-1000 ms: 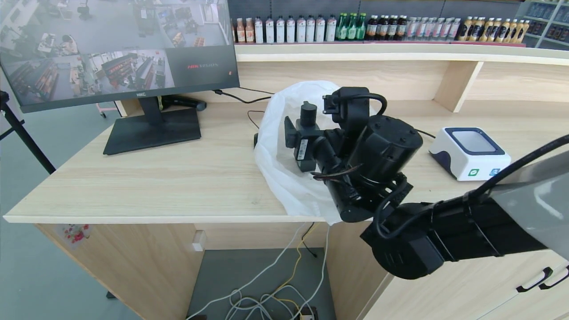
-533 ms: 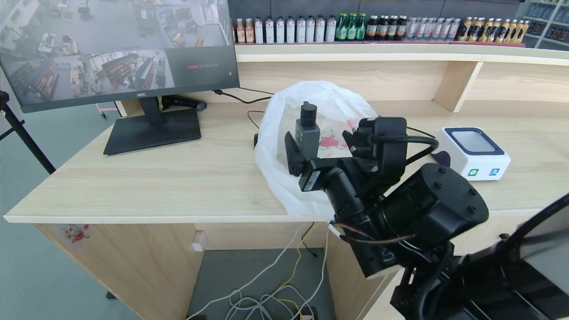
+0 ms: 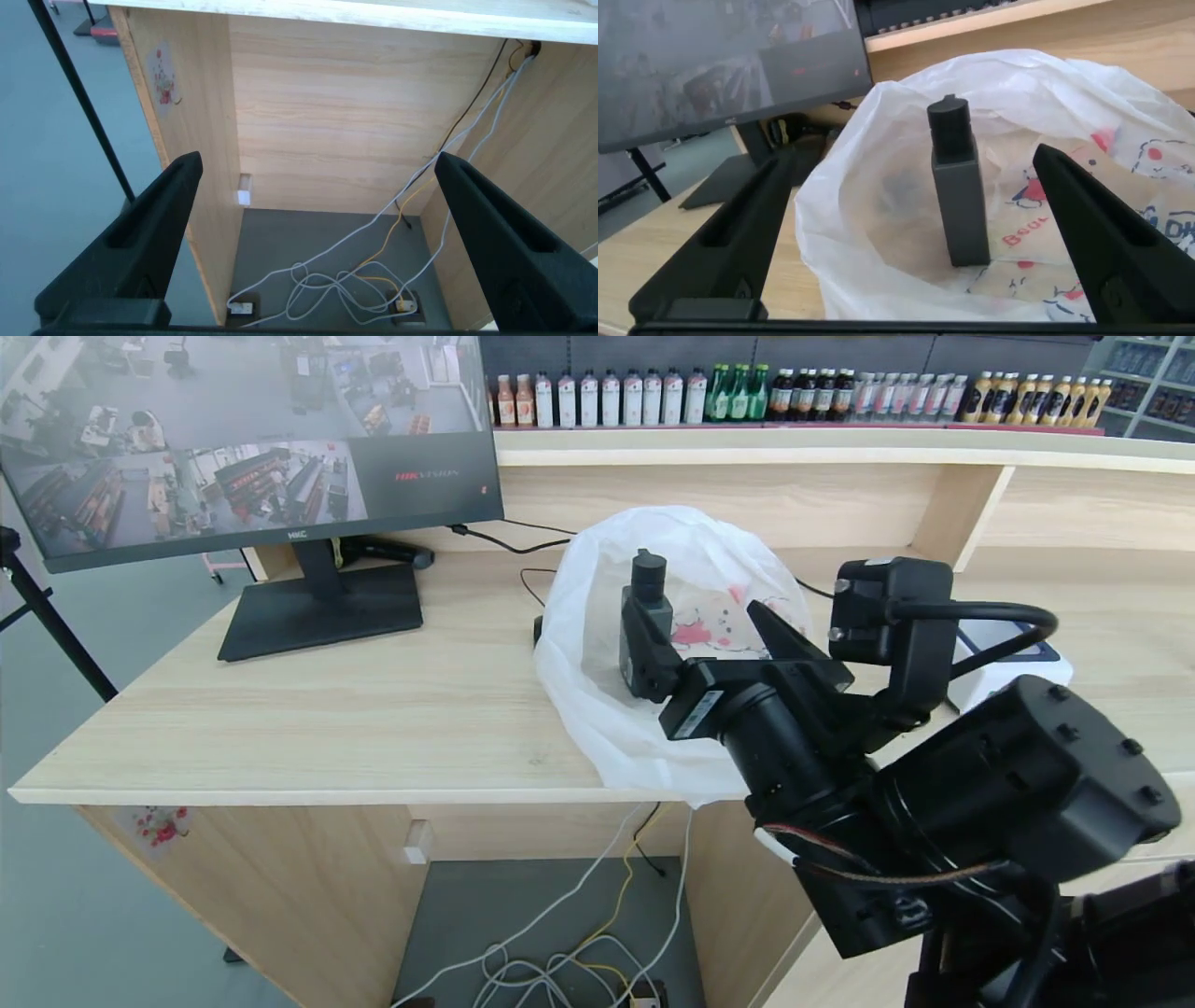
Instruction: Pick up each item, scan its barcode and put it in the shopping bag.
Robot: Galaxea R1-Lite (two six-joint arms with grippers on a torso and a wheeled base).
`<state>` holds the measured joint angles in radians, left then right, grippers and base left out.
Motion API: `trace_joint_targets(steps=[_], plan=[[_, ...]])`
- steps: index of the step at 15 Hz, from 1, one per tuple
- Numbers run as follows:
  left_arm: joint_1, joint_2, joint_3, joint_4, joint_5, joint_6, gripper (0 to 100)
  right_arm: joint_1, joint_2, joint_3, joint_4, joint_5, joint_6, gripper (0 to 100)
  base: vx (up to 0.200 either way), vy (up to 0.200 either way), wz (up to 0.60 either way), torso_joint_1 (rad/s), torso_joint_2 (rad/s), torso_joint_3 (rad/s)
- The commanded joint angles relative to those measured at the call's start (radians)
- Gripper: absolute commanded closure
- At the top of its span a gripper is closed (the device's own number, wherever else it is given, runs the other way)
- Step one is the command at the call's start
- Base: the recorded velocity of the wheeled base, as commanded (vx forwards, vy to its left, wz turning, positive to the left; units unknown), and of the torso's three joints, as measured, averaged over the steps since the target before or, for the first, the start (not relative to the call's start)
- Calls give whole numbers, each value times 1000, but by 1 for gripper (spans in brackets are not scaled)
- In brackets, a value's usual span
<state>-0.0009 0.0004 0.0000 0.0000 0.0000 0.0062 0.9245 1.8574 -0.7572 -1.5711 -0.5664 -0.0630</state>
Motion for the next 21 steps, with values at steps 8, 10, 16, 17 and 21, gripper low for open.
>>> trace_joint_targets(steps=[8,10,16,17,21], plan=[[-1,0,0,0,0,0,0,63,-161,141,0,3,9,0,0,0,0,0,0,0],[-1,0,0,0,0,-2,0,62,-159,124,0,13,8,0,0,0,0,0,0,0],[-1,0,0,0,0,-2,0,25,-127,32,0,152,-63,0,-100,0,0,0,2,0],[-1,0,0,0,0,-2,0,16,-130,32,0,151,-64,0,0,0,0,0,0,0],[-1,0,0,0,0,0,0,-19,-178,142,0,117,-29,0,0,0,0,0,0,0]])
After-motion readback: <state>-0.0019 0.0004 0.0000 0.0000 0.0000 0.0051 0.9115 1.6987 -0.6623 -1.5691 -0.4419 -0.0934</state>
